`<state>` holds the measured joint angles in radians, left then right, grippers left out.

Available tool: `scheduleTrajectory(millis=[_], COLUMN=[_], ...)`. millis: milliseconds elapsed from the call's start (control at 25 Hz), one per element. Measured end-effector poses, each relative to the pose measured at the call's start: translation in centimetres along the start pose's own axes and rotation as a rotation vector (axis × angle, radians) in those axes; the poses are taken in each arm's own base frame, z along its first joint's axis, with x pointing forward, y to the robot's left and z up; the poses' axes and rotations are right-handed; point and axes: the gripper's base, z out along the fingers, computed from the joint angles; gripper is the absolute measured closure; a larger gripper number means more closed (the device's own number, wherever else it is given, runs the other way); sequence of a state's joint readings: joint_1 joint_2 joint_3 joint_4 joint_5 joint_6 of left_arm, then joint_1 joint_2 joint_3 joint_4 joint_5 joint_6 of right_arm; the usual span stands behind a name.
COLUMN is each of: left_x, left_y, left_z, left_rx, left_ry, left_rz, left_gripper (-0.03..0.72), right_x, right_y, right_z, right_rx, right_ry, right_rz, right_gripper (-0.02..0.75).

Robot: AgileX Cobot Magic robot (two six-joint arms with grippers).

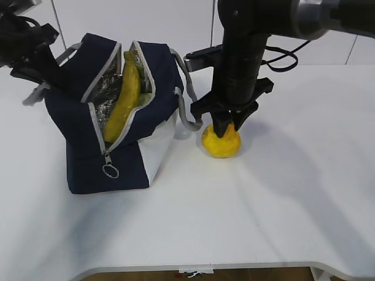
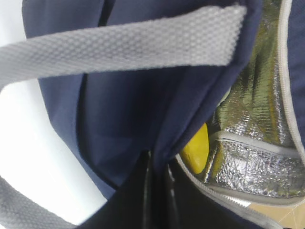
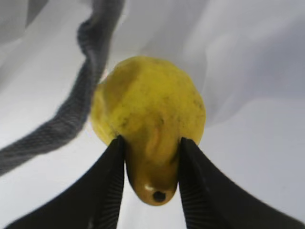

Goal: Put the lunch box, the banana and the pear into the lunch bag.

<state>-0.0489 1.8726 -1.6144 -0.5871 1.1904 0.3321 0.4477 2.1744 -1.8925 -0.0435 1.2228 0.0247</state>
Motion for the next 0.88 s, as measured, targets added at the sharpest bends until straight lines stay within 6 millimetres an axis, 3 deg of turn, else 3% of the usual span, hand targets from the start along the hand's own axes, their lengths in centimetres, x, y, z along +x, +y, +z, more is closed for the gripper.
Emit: scheduleTrajectory(millis=[120, 240, 480, 600, 720, 880], left_x=[0.0, 0.0, 0.1, 0.1, 0.0, 0.0], left_y=[0.0, 0.0, 0.0, -0.2, -0.4, -0.6], left_z=[0.0, 0.0, 0.0, 0.0, 0.0, 0.0], left_rx=[-0.002, -0.002, 0.003, 0.021, 0.048, 0.062], left_ry=[0.001, 0.001, 0.006, 0.006, 0.001, -0.002], left_rz=[0.001, 0.001, 0.0, -0.007, -0.018, -0.023], left_gripper=[0.695, 0.695, 0.695, 0.695, 0.695, 0.695], right_x=[0.1, 0.6, 3.1, 3.9, 3.4, 0.9], right_y=[-0.2, -0.6, -1.3, -0.6, 0.9, 2.7], right_z=[-1.7, -5.1, -14.9, -18.0, -18.2, -16.4], right_rx=[0.007, 0.031, 0.061, -0.038, -0.212, -0.423], right_ry=[-0.037, -0.107, -0.316, -0.392, -0.429, -0.511], right_rz=[0.001, 0.003, 0.042, 0.075, 0.085, 0.053], right_gripper=[0.45, 0.451, 0.453, 0.454, 0.454, 0.455])
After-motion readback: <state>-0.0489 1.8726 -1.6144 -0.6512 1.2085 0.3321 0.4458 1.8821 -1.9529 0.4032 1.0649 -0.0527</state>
